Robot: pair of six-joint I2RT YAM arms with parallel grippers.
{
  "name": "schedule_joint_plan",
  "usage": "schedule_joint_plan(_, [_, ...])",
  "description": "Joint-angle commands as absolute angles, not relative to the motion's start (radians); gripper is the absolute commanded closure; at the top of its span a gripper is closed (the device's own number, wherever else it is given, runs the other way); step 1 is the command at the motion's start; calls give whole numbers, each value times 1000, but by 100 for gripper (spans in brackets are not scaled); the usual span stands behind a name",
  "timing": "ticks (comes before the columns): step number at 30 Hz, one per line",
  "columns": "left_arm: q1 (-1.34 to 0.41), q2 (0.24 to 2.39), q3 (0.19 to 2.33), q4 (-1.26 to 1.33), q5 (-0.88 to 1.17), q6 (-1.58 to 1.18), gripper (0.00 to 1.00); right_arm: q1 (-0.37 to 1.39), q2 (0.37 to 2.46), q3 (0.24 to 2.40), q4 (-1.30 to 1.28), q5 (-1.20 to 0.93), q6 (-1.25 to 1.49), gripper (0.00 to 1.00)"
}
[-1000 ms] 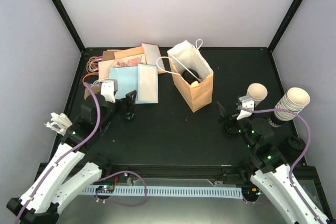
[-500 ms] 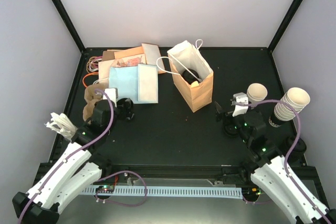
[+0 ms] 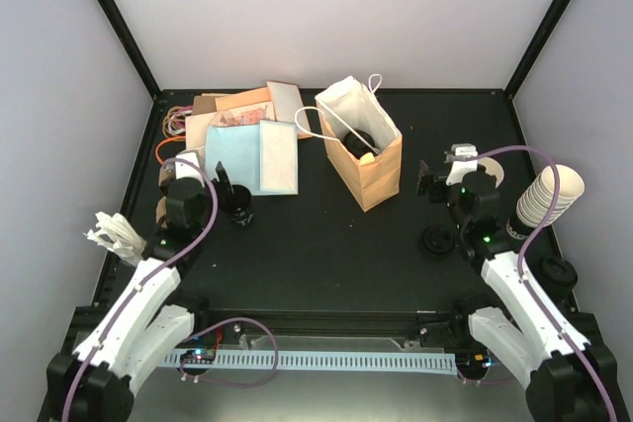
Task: Pack the takeout coffee
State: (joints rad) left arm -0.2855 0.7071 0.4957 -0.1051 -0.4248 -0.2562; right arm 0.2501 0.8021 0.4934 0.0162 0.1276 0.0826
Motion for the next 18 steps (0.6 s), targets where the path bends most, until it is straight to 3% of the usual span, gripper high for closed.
schedule_joint_plan(1, [-225,842,552,57,-417,-168,1,214,883,530,185,84,60,0])
schedule_joint_plan(15, [-192,1012,367,406,-434,-12,1,157,1086,386,506,47,-63,0])
schedule_joint_plan(18, [-185,1044,334,490,-425,9,1,152,1140,313,669,76,-34,3])
